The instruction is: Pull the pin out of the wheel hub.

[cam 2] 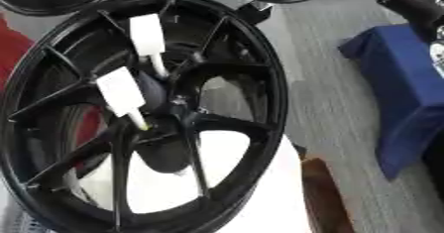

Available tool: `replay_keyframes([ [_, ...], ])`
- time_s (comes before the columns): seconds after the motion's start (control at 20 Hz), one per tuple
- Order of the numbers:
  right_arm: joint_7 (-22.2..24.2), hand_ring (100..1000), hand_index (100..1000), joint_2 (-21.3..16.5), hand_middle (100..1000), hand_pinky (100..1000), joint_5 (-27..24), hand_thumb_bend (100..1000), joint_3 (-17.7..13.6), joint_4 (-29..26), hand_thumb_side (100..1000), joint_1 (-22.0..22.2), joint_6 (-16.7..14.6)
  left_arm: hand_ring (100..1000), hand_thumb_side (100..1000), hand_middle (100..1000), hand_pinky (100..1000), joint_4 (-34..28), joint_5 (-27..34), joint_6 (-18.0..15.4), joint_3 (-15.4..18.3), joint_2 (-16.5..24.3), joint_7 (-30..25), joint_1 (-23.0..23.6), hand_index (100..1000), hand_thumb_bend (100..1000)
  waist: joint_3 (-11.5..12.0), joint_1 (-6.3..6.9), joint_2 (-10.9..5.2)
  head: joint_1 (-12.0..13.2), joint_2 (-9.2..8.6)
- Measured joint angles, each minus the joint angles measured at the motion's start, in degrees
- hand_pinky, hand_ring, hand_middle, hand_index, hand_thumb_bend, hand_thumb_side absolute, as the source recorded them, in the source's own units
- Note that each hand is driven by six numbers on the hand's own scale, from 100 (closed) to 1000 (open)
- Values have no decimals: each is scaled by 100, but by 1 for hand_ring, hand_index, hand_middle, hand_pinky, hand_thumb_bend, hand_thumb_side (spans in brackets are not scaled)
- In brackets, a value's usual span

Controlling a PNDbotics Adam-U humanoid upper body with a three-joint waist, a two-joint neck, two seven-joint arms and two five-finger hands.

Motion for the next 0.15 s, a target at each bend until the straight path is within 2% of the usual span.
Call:
replay_keyframes([
  [0.15,8,726,778,1,711,958,-6,100,-1,-1,461,-4,-8,663,587,591,758,-182,249,-27,5,-292,214,-85,693,405,-13,-4,-1,1,-1],
])
